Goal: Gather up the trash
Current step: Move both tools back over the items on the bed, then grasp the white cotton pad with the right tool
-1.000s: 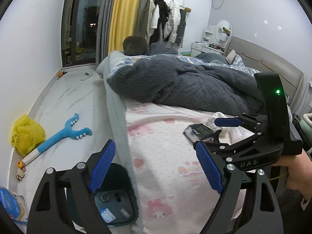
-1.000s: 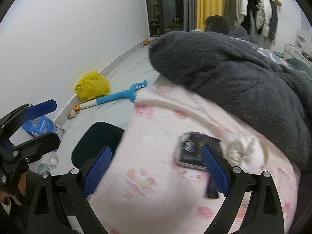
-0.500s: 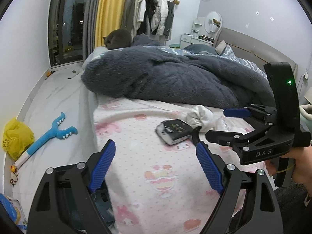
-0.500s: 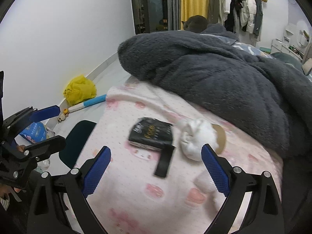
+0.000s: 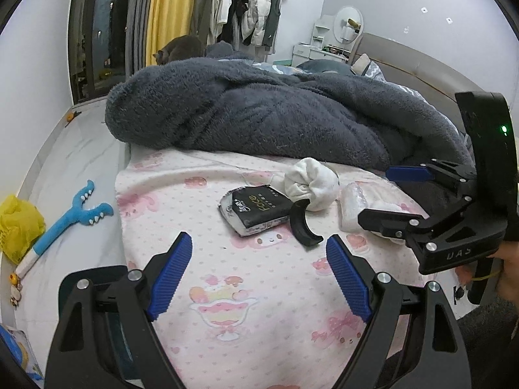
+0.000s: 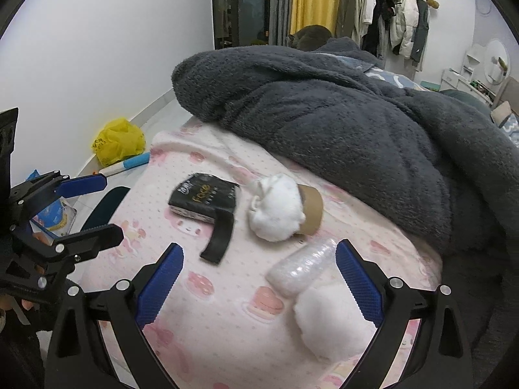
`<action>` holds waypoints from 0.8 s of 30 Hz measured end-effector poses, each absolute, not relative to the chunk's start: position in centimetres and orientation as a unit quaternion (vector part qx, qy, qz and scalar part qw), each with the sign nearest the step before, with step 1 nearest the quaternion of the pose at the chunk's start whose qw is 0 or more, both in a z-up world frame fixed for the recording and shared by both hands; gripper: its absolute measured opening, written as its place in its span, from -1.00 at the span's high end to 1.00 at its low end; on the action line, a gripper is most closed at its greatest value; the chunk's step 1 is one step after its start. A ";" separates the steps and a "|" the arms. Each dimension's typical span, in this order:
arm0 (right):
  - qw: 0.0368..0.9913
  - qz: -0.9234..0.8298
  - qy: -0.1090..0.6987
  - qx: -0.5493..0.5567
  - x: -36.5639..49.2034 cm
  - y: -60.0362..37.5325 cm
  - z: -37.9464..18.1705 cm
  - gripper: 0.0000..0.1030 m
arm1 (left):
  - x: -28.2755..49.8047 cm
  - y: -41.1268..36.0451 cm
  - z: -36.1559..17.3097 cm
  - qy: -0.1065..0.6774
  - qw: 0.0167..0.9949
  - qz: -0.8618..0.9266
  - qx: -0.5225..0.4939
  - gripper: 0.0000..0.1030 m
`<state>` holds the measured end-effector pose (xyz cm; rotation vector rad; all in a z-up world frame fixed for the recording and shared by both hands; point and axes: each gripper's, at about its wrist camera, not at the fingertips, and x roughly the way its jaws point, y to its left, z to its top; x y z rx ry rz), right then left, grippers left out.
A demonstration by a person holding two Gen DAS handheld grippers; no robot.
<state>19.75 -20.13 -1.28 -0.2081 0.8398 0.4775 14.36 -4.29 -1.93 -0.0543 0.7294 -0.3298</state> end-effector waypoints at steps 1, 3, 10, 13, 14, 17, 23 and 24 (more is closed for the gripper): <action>0.880 0.228 0.404 -0.101 19.8 -20.3 -1.4 -0.87 | 14.5 -4.4 -2.1 0.357 0.920 -0.161 -0.030 -0.68; 0.879 0.227 0.407 -0.102 19.8 -20.8 -1.6 -0.87 | 14.7 -4.6 -2.3 0.361 0.918 -0.160 -0.035 -0.68; 0.875 0.232 0.411 -0.106 19.6 -21.7 -2.1 -0.87 | 15.1 -5.7 -3.0 0.369 0.915 -0.159 -0.035 -0.68; 0.873 0.237 0.412 -0.110 19.4 -22.1 -2.2 -0.87 | 15.4 -6.2 -3.5 0.376 0.912 -0.158 -0.037 -0.68; 0.873 0.237 0.412 -0.111 19.4 -22.3 -2.3 -0.87 | 15.4 -6.3 -3.6 0.378 0.912 -0.158 -0.037 -0.68; 0.871 0.235 0.416 -0.113 19.4 -23.0 -2.6 -0.87 | 15.6 -7.0 -4.0 0.382 0.910 -0.158 -0.035 -0.68; 0.870 0.230 0.419 -0.118 19.4 -24.6 -3.3 -0.87 | 16.0 -8.3 -4.6 0.389 0.907 -0.159 -0.034 -0.68; 0.870 0.230 0.419 -0.120 19.4 -24.7 -3.4 -0.87 | 16.1 -8.5 -4.7 0.390 0.907 -0.159 -0.034 -0.68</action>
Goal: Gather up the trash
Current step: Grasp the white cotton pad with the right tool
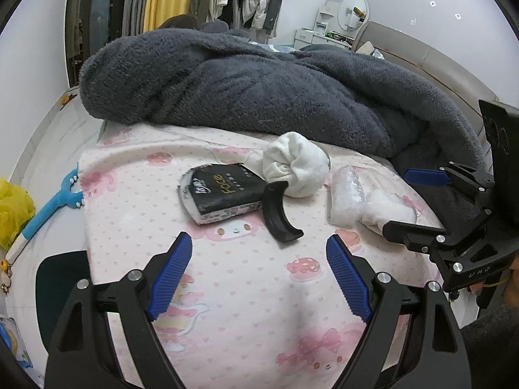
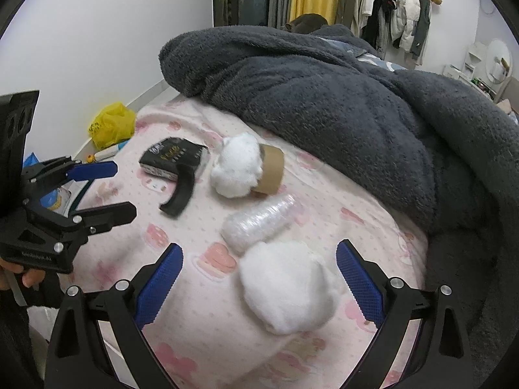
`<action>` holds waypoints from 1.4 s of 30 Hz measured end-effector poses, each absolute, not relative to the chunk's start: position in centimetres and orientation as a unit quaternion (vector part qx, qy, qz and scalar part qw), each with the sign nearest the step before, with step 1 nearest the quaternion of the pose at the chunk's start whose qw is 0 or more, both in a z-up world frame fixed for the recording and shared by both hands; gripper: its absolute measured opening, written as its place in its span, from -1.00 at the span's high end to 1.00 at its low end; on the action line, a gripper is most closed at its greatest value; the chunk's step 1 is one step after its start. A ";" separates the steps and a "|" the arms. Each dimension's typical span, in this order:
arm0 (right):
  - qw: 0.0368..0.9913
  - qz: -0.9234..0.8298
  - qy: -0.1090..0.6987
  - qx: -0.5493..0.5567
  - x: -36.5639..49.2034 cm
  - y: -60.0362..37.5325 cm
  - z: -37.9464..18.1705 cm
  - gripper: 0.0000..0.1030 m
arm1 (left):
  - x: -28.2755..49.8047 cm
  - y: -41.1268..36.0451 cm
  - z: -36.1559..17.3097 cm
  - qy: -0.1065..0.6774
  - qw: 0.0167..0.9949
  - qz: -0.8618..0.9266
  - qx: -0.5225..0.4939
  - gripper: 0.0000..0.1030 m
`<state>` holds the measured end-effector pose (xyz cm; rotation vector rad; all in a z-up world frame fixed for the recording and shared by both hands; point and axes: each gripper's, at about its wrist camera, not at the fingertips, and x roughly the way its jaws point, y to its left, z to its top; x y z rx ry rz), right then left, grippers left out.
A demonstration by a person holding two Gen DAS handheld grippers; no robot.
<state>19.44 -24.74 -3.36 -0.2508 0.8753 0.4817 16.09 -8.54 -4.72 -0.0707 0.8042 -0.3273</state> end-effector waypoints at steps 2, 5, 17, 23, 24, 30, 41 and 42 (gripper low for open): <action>0.870 0.233 0.417 -0.121 19.4 -25.3 -3.6 -0.87 | 16.2 -9.0 -4.9 0.389 0.907 -0.156 -0.032 -0.68; 0.869 0.241 0.414 -0.128 19.3 -26.0 -3.7 -0.87 | 16.6 -9.7 -5.3 0.391 0.907 -0.152 -0.031 -0.68; 0.863 0.276 0.410 -0.109 19.3 -28.6 -4.9 -0.87 | 17.8 -12.2 -6.4 0.399 0.906 -0.139 -0.027 -0.60; 0.858 0.314 0.394 -0.099 19.9 -28.7 -5.1 -0.87 | 18.4 -12.9 -7.2 0.402 0.907 -0.123 -0.024 -0.53; 0.858 0.319 0.392 -0.094 20.1 -28.8 -5.1 -0.86 | 18.5 -12.9 -7.3 0.402 0.908 -0.121 -0.024 -0.52; 0.848 0.327 0.407 -0.091 20.5 -28.7 -5.8 -0.58 | 19.1 -13.1 -7.6 0.395 0.912 -0.107 -0.023 -0.38; 0.839 0.332 0.422 -0.092 20.0 -28.3 -6.6 -0.20 | 20.2 -13.6 -7.7 0.388 0.917 -0.085 -0.026 -0.13; 0.839 0.331 0.423 -0.090 20.0 -28.5 -6.7 -0.17 | 20.3 -13.7 -7.7 0.388 0.917 -0.085 -0.025 -0.13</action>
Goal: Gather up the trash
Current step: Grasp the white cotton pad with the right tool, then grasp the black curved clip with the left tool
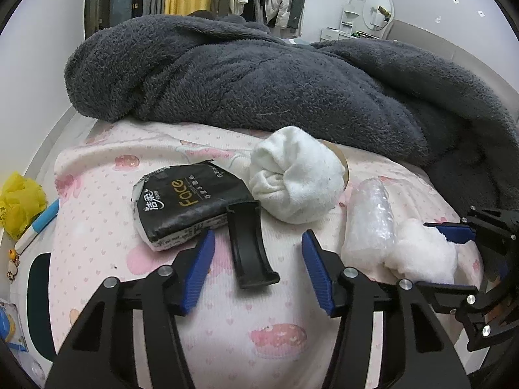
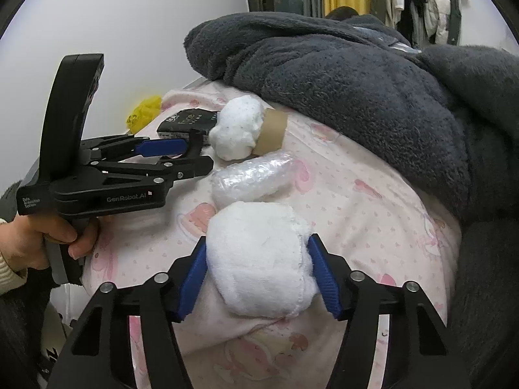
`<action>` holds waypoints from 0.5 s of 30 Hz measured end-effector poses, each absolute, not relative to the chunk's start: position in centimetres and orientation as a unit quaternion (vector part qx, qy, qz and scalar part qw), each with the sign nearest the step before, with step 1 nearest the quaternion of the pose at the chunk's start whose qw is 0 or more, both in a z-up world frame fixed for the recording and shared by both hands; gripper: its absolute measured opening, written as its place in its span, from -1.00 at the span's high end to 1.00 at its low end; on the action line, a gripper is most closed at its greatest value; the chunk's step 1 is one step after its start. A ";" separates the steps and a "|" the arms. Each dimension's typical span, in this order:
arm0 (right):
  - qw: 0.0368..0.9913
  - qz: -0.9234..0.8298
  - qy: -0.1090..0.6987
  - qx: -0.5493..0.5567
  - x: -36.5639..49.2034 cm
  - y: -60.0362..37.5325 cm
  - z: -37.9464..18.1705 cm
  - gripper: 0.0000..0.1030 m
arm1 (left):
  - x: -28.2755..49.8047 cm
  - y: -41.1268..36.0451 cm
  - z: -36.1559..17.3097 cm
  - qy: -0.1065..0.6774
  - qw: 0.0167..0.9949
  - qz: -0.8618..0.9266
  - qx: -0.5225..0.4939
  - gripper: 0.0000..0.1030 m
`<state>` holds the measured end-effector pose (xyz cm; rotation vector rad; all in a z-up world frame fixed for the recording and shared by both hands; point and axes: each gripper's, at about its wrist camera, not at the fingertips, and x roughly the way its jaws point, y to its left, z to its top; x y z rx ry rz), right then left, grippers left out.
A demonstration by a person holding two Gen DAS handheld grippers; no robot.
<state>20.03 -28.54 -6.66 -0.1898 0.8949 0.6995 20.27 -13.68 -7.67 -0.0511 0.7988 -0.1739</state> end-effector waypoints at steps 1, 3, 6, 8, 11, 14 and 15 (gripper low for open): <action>0.839 0.330 0.424 -0.090 20.0 -28.7 -6.7 -0.15 | 20.3 -13.8 -7.7 0.389 0.917 -0.083 -0.022 -0.10; 0.839 0.329 0.424 -0.091 19.9 -28.8 -6.8 -0.11 | 20.4 -13.9 -7.8 0.389 0.918 -0.080 -0.017 -0.03; 0.840 0.328 0.423 -0.092 19.8 -28.9 -6.8 -0.04 | 20.6 -14.0 -7.8 0.388 0.918 -0.078 -0.015 0.10; 0.840 0.329 0.421 -0.091 19.8 -29.0 -6.8 0.00 | 20.7 -14.1 -7.9 0.389 0.918 -0.080 -0.013 0.20; 0.842 0.327 0.419 -0.086 19.6 -29.2 -6.7 0.05 | 20.8 -14.3 -7.8 0.388 0.917 -0.086 -0.010 0.40; 0.845 0.328 0.415 -0.080 19.5 -29.6 -6.4 0.08 | 20.9 -14.5 -7.9 0.389 0.917 -0.086 -0.005 0.51; 0.845 0.328 0.415 -0.078 19.5 -29.6 -6.4 0.09 | 20.8 -14.5 -7.9 0.390 0.917 -0.086 -0.004 0.53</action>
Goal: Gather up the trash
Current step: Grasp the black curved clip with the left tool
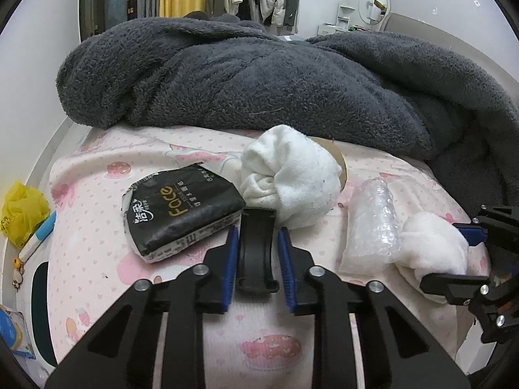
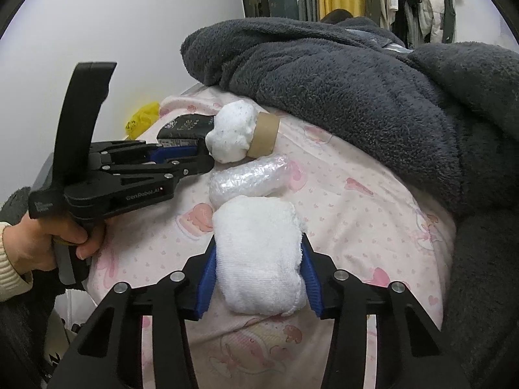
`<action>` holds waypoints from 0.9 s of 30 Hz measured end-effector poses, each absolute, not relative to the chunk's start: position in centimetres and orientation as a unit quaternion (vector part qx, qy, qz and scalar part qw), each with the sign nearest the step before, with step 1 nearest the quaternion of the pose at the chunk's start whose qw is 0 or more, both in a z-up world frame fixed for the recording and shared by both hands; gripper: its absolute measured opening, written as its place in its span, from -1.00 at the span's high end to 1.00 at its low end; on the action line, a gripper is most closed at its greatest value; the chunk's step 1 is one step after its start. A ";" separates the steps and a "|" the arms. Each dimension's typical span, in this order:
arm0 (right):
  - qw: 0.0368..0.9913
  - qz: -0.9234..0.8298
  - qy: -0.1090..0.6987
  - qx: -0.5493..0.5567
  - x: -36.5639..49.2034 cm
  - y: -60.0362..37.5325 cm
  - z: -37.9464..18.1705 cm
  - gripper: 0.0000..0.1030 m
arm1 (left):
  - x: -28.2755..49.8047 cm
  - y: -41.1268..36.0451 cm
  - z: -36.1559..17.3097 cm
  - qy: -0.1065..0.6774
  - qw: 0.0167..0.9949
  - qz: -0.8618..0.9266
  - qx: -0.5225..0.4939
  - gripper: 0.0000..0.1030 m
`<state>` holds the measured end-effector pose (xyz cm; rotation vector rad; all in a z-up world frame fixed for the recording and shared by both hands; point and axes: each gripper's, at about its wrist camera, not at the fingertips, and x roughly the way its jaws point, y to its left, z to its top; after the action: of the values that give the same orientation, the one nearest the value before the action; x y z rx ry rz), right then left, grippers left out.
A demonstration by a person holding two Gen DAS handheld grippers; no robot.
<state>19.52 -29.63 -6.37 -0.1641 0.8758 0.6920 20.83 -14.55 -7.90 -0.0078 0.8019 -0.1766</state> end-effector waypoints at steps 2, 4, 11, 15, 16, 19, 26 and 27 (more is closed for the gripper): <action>0.845 0.330 0.415 -0.066 19.6 -29.9 -6.3 0.10 | 20.9 -14.6 -7.9 0.391 0.916 -0.087 -0.004 0.57; 0.846 0.330 0.416 -0.053 19.9 -30.2 -6.3 0.13 | 20.8 -14.6 -7.9 0.390 0.917 -0.087 -0.003 0.58; 0.847 0.330 0.414 -0.039 19.8 -30.5 -5.9 0.18 | 20.8 -14.5 -7.8 0.389 0.917 -0.088 -0.004 0.58; 0.848 0.333 0.410 -0.035 19.8 -30.3 -5.3 0.20 | 20.5 -14.5 -7.5 0.388 0.917 -0.093 -0.001 0.58; 0.849 0.334 0.409 -0.034 19.9 -30.2 -5.2 0.20 | 20.4 -14.5 -7.3 0.387 0.917 -0.094 0.000 0.58; 0.851 0.333 0.405 -0.031 20.0 -30.1 -4.9 0.20 | 20.0 -14.3 -6.8 0.383 0.918 -0.099 0.001 0.58; 0.857 0.339 0.388 0.001 20.6 -29.6 -3.3 0.20 | 19.1 -13.4 -5.3 0.372 0.922 -0.106 -0.002 0.58; 0.858 0.339 0.385 0.005 20.6 -29.6 -3.1 0.20 | 19.1 -13.4 -5.2 0.372 0.922 -0.106 -0.002 0.58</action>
<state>20.56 -29.61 -3.11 0.0103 0.8093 0.7125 19.08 -13.40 -5.17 -0.0047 0.7631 -0.2185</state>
